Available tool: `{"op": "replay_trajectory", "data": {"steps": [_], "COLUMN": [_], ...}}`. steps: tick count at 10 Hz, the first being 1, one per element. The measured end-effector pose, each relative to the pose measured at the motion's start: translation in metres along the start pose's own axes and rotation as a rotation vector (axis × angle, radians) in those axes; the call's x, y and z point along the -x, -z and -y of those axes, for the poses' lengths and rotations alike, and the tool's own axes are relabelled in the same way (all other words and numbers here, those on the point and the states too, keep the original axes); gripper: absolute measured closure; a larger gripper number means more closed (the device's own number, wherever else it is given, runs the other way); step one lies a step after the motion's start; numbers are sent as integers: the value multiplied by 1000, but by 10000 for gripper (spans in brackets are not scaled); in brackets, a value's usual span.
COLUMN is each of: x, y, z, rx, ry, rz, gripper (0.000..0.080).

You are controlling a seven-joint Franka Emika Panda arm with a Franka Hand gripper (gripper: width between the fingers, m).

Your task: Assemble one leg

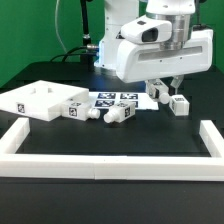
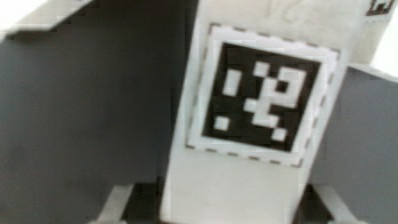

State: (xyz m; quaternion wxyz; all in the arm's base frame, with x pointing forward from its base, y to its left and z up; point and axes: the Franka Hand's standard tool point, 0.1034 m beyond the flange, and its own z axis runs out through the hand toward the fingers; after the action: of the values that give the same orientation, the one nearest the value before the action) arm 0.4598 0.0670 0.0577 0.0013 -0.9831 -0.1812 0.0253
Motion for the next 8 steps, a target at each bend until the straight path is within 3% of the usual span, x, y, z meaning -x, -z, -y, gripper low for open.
{"op": "replay_trajectory", "data": {"steps": [2, 3, 5, 8], "x": [42, 53, 58, 49], "y": [-25, -37, -52, -50], "z": [9, 10, 14, 13], "rx": [-9, -18, -29, -27], "ry": [-22, -35, -45, -42], "rz": [-7, 5, 14, 5], "gripper": [512, 512, 512, 512]}}
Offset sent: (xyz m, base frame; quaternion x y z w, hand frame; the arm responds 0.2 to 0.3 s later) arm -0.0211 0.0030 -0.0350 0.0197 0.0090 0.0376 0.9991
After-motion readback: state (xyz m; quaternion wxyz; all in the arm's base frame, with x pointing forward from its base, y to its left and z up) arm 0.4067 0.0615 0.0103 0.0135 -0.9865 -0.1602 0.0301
